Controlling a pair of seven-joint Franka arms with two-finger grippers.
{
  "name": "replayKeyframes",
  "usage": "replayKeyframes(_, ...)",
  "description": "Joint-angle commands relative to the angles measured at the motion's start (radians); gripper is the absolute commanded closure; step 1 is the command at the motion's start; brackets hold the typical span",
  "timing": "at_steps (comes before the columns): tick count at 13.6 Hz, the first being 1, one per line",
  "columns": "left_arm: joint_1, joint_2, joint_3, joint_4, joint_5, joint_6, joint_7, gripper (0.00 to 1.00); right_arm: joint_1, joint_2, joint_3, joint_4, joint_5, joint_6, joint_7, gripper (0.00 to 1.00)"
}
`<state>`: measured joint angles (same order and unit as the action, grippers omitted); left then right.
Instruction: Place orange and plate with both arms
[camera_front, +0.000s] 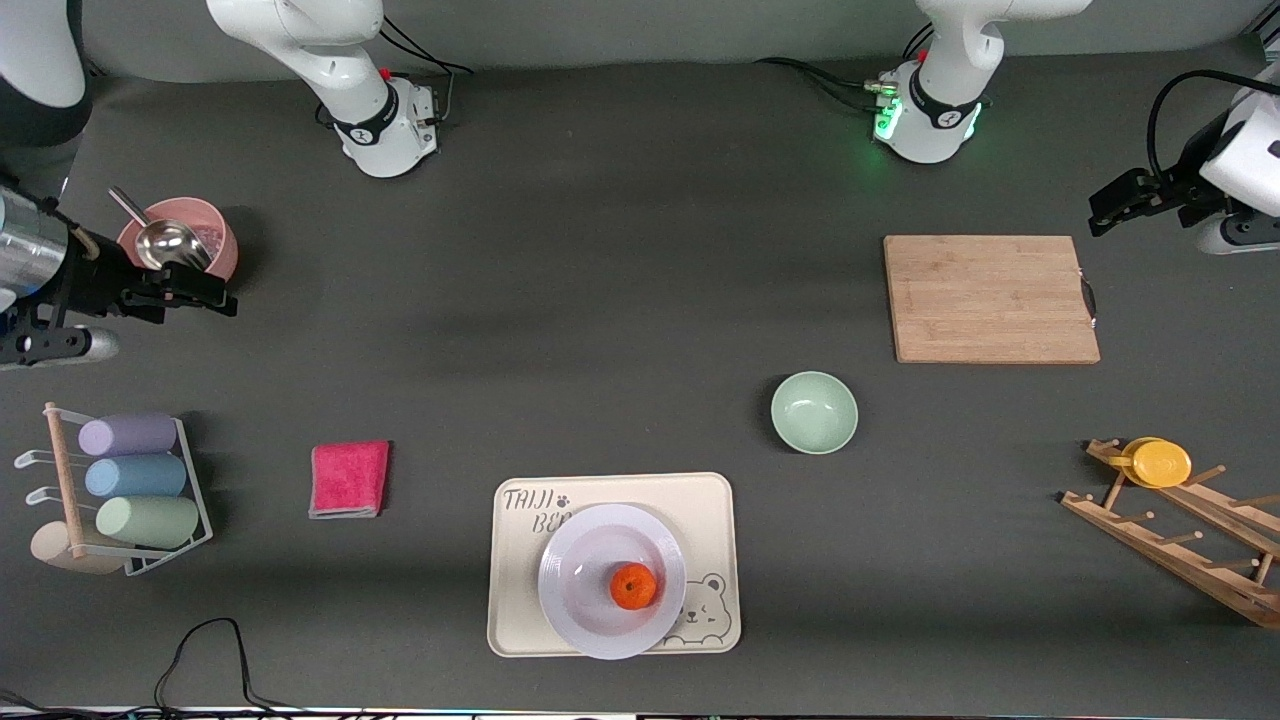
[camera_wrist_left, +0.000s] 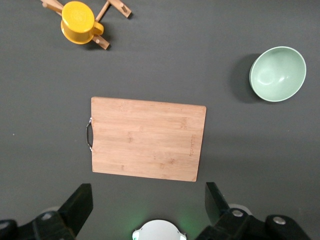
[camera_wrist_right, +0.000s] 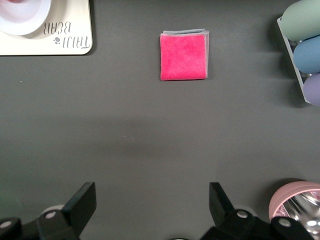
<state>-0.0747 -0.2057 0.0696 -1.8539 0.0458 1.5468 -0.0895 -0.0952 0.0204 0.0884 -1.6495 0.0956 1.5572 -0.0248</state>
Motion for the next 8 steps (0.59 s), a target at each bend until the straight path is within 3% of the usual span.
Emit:
replayKeyframes(1,0.007,0.0,0.0,0.016,-0.001,-0.025,-0.016,0.0,-0.086,-0.065,0.091,-0.058,-0.04,0.023,0.017,0.0)
replayKeyframes(3,0.132,0.002,-0.135,0.018,0.002,-0.025,-0.009,0.0,-0.083,-0.06,0.091,-0.059,-0.045,0.024,0.019,0.0)
replayKeyframes(8,0.134,0.0,-0.14,0.015,-0.009,-0.016,-0.018,0.0,-0.061,-0.036,0.094,-0.061,-0.094,0.043,0.075,0.0)
